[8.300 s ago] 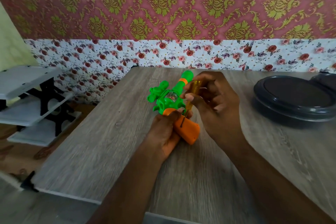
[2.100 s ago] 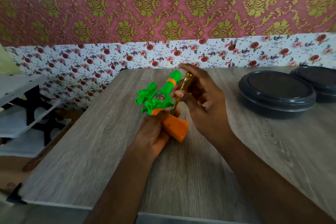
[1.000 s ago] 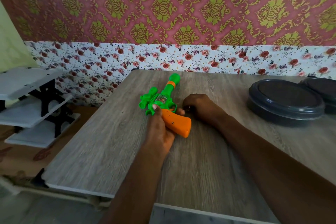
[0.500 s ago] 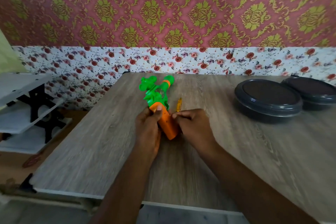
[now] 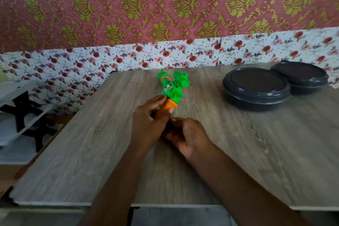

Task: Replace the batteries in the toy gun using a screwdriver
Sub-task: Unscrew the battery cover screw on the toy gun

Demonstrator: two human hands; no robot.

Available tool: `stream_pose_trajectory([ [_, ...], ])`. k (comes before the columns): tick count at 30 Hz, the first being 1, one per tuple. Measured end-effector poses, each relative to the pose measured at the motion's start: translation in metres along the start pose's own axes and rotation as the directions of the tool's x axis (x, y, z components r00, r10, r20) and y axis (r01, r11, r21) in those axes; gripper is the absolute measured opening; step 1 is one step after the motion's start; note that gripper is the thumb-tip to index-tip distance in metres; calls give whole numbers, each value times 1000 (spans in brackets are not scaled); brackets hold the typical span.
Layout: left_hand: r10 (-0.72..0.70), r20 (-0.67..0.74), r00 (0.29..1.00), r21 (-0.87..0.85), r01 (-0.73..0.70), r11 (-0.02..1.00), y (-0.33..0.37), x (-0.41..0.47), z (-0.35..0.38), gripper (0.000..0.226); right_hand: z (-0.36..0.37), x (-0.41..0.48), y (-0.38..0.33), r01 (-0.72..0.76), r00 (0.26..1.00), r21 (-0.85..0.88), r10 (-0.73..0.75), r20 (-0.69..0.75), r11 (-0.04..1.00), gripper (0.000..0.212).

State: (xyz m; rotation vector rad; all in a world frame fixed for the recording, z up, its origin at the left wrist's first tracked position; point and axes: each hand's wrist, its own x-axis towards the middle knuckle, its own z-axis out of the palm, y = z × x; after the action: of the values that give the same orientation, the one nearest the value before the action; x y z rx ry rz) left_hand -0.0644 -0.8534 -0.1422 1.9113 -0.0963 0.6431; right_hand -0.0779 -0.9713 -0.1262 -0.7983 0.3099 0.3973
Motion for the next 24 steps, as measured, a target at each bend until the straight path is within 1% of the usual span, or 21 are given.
stream_pose_trajectory([
  [2, -37, 23, 999, -16, 38, 999, 2, 4, -4, 45, 1, 1, 0, -18, 1000, 40, 19, -8, 999, 30],
  [4, -32, -7, 999, -40, 31, 999, 6, 9, -7, 41, 1, 1, 0, -29, 999, 63, 28, 15, 998, 32],
  [7, -22, -50, 999, -19, 21, 1000, 13, 15, -7, 37, 2, 6, 3, -74, 997, 50, 74, 7, 996, 32],
  [9, -24, -47, 999, -2, 23, 1000, 16, 14, -3, 34, 3, 7, 5, -80, 997, 44, 81, -4, 996, 32],
  [12, -7, -31, 1000, 30, 8, 1000, 21, 9, 2, 32, 5, 2, 2, -80, 995, 81, 75, 65, 993, 37],
  [14, -22, -31, 999, -6, 22, 1000, 27, 12, -1, 27, 4, -3, -2, -95, 986, 126, 77, 145, 987, 35],
  [17, -21, -13, 1000, 2, 21, 1000, 29, 16, -5, 32, 5, -4, -1, -93, 982, 145, 67, 179, 985, 33],
  [21, -39, -7, 999, 6, 39, 999, 29, 12, -1, 33, 5, -2, -1, -92, 992, 149, 77, 105, 985, 36],
  [24, -55, -80, 995, -63, 50, 997, 27, 9, 0, 21, 3, -1, -3, -68, 997, 104, 65, 38, 992, 41],
])
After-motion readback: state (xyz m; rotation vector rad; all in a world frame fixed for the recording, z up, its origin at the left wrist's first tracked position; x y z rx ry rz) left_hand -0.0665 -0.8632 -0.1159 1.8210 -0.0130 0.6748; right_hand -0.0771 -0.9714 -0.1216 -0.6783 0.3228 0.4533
